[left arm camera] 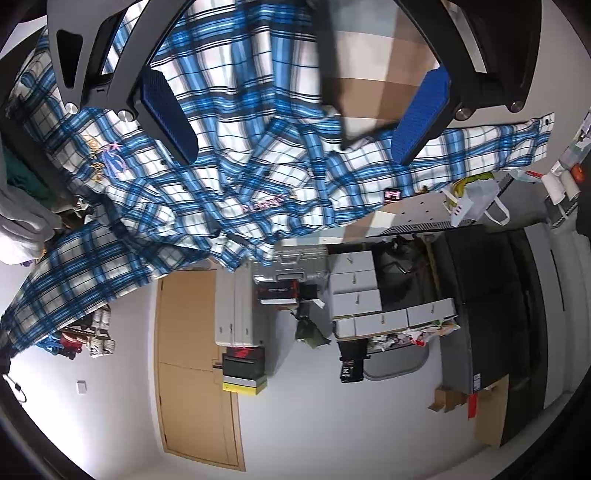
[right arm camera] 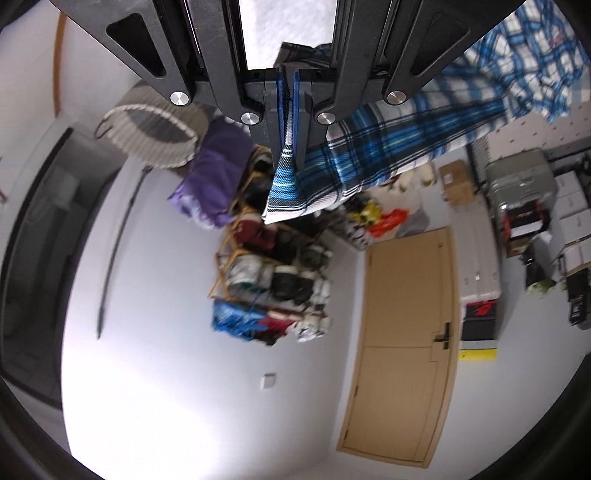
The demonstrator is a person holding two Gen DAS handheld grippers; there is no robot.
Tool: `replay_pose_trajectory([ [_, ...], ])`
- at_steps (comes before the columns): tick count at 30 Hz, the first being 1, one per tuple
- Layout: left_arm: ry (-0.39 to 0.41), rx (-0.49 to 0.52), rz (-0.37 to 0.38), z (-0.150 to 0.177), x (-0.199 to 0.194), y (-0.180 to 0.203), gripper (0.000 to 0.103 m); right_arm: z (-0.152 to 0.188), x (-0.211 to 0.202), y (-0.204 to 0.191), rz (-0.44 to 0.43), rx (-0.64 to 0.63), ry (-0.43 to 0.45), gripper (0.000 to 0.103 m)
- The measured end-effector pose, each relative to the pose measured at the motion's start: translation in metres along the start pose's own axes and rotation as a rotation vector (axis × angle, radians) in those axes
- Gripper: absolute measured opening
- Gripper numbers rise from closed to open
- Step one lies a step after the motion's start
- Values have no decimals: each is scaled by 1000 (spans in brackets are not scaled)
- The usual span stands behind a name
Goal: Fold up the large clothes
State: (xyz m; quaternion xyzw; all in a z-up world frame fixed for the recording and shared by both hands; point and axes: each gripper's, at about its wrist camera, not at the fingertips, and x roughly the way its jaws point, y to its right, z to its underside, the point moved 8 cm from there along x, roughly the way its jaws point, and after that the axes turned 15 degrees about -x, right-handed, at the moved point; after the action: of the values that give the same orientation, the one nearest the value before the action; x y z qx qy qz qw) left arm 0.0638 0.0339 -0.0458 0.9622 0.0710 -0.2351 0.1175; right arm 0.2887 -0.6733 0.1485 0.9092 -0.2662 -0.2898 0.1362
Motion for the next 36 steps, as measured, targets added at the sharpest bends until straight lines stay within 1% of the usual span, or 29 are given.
replay_pose_trajectory([
  [3,-7,-16,-8,-2,2,-11,102,-22,-14,2,0,14,47,2],
  [5,0,-33,-19,-6,1,-20,102,-26,-19,-6,-11,4,46,2],
  [8,7,-74,-27,-11,-1,-33,102,-27,-22,-34,-80,-46,42,2],
  [11,8,-131,-21,-16,-4,-46,102,-30,-40,-72,-179,-82,59,2],
  [12,9,-144,-20,-17,-4,-49,102,-31,-49,-88,-226,-81,67,2],
  [13,12,-158,-20,-18,-5,-53,102,-32,-62,-109,-300,-88,82,2],
  [14,18,-171,-22,-20,-7,-57,102,-34,-75,-127,-352,-100,96,2],
  [16,38,-195,-33,-23,-11,-64,102,-37,-105,-173,-485,-131,130,3],
  [18,56,-213,-43,-26,-13,-72,102,-37,-133,-224,-599,-164,143,3],
  [19,65,-225,-51,-27,-14,-76,102,-35,-150,-261,-689,-185,148,3],
  [20,75,-243,-61,-28,-16,-82,102,-34,-159,-283,-735,-196,153,3],
  [22,86,-273,-72,-29,-19,-93,102,-26,-179,-346,-836,-226,156,3],
  [23,90,-285,-79,-29,-20,-98,102,-18,-185,-376,-900,-231,145,3],
  [24,93,-290,-84,-29,-20,-101,102,-6,-190,-418,-965,-242,117,3],
  [25,99,-300,-96,-30,-21,-106,102,6,-192,-443,-1009,-250,94,3],
  [26,107,-318,-107,-30,-21,-110,102,21,-192,-477,-1064,-258,63,3],
  [28,113,-316,-116,-29,-19,-113,102,57,-191,-544,-1133,-302,-6,3],
  [30,114,-301,-128,-28,-17,-113,102,100,-193,-606,-1165,-359,-76,3],
  [31,106,-289,-126,-27,-13,-111,102,128,-192,-641,-1182,-410,-120,3],
  [33,91,-269,-119,-24,-8,-107,102,166,-191,-673,-1191,-473,-163,3],
  [35,80,-246,-106,-21,-6,-105,102,204,-195,-701,-1194,-542,-185,3],
  [36,77,-232,-100,-21,-5,-105,102,214,-195,-709,-1193,-563,-195,3],
])
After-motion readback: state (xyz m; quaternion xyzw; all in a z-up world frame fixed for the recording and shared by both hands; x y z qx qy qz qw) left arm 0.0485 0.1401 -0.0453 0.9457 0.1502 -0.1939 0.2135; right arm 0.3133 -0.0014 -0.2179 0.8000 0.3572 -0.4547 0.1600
